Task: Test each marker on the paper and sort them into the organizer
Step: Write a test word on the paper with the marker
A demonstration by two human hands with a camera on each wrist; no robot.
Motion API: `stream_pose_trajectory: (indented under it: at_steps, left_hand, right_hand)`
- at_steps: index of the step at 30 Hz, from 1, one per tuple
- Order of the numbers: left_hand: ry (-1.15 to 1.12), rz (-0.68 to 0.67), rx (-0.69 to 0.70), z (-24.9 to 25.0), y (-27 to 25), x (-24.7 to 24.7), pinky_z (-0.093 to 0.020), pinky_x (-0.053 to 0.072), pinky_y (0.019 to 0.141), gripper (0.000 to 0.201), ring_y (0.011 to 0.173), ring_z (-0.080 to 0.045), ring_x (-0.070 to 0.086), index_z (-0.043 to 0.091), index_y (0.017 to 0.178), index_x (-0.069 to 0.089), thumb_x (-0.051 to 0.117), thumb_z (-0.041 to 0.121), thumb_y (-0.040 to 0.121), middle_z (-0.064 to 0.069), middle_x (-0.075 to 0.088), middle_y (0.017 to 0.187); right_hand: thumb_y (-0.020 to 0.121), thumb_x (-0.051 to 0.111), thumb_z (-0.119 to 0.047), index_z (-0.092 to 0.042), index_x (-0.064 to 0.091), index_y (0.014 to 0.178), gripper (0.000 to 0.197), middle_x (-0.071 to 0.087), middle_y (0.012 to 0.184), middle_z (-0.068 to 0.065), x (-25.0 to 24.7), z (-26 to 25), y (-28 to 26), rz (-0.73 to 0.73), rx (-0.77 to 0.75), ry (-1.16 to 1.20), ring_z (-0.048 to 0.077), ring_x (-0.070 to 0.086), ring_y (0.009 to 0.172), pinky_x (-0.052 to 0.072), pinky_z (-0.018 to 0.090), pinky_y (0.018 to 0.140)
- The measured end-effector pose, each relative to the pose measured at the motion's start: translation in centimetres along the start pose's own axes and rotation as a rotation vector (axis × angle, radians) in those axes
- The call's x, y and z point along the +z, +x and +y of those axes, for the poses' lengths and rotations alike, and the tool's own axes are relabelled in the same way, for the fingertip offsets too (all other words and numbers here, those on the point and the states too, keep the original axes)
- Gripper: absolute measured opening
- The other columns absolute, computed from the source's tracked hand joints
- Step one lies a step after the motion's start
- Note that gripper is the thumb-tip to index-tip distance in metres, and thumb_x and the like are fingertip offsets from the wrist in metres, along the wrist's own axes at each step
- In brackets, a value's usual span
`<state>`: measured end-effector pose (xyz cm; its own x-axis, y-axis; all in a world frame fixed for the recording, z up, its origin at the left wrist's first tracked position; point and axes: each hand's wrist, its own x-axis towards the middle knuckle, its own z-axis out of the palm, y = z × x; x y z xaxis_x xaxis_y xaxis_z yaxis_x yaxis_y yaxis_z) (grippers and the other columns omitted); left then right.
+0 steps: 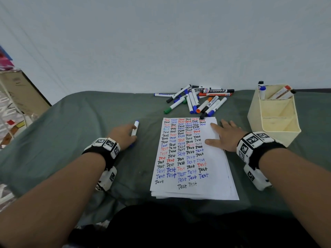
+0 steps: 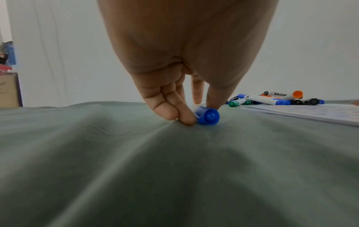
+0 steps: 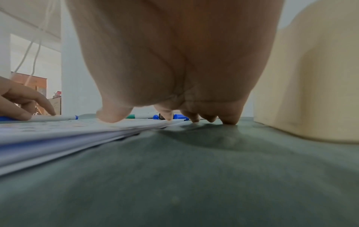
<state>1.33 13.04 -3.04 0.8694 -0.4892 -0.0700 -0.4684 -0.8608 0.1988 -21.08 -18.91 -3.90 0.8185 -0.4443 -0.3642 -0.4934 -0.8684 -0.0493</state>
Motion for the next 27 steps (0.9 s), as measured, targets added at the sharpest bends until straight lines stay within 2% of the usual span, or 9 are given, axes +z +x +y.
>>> stream_pose_trajectory:
  at_steps: [7,12,15,18,22,27]
  left_hand:
    - [0.037,0.002,0.002,0.2,0.6,-0.6,-0.031,0.044,0.086,0.056,0.111,-0.026,0.060,0.027,0.141,0.052,0.065,0.047,0.091,-0.006,0.065,0.122]
    - [0.115,0.031,0.129,3.4,2.0,-2.2,-0.039,0.044,0.103,0.053,0.121,-0.026,0.056,0.026,0.139,0.054,0.063,0.050,0.092,-0.007,0.060,0.132]
    - [0.153,0.029,0.220,6.7,3.0,-3.0,-0.044,0.047,0.103,0.055,0.122,-0.026,0.056,0.027,0.141,0.051,0.061,0.051,0.092,-0.006,0.058,0.136]
    - [0.179,0.011,0.300,10.3,4.3,-3.1,-0.045,0.046,0.104,0.054,0.124,-0.026,0.055,0.029,0.143,0.049,0.060,0.048,0.093,-0.005,0.056,0.139]
    - [0.220,-0.021,0.362,13.8,5.7,-2.7,-0.042,0.051,0.097,0.052,0.116,-0.022,0.058,0.030,0.142,0.049,0.060,0.046,0.093,-0.002,0.058,0.133]
    - [0.253,-0.052,0.320,15.5,7.2,-2.1,-0.041,0.052,0.093,0.052,0.111,-0.023,0.059,0.027,0.142,0.049,0.059,0.045,0.094,-0.003,0.057,0.131]
  right_hand:
    - [0.090,0.036,-0.081,-0.029,0.001,0.163,0.096,-0.001,0.171,0.007,-0.1,-0.1,0.0,0.008,0.015,0.003,0.034,0.000,0.156,0.014,0.054,0.124]
    - [0.088,0.038,-0.082,-0.018,0.003,0.163,0.105,0.000,0.170,0.010,0.0,0.1,0.1,0.071,0.070,0.023,0.033,0.001,0.156,0.015,0.053,0.124]
    - [0.087,0.037,-0.084,-0.013,0.002,0.162,0.109,-0.003,0.170,0.011,0.1,0.2,0.4,0.042,0.107,0.045,0.034,-0.001,0.156,0.013,0.052,0.125]
    - [0.086,0.036,-0.085,-0.013,0.001,0.162,0.110,-0.004,0.170,0.012,0.2,0.4,0.6,0.018,0.111,0.050,0.034,-0.002,0.156,0.012,0.052,0.125]
    - [0.085,0.036,-0.086,-0.015,0.002,0.162,0.111,-0.006,0.170,0.012,0.3,0.5,0.9,0.005,0.108,0.063,0.033,-0.003,0.156,0.011,0.052,0.125]
    - [0.083,0.035,-0.088,-0.016,0.001,0.163,0.112,-0.007,0.170,0.011,0.6,0.6,1.2,0.010,0.106,0.079,0.032,-0.005,0.157,0.009,0.053,0.124]
